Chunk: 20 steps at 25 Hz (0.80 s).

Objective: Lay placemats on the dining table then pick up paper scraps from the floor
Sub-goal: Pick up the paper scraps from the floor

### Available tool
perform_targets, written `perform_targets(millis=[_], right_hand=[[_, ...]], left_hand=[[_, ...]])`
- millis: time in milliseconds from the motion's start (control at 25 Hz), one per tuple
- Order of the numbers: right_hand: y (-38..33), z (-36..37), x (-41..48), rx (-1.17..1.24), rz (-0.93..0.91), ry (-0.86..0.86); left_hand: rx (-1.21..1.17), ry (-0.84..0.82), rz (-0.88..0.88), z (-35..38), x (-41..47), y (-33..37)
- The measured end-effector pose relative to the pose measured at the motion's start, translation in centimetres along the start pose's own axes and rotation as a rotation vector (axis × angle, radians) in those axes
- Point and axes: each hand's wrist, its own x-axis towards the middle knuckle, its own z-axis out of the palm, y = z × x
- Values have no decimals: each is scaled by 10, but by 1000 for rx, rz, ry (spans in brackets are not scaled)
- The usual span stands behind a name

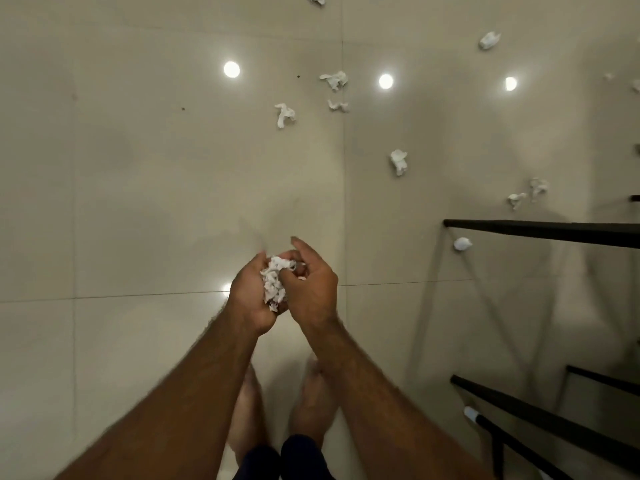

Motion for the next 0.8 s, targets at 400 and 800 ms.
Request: perform_targets(millis=[400, 800], right_hand=[[-43, -74, -6, -338, -11, 32], [-89, -96, 58, 96, 57, 59]], left_hand=[[220, -40, -51, 84, -20, -16], [473, 24, -4, 125, 1, 53]])
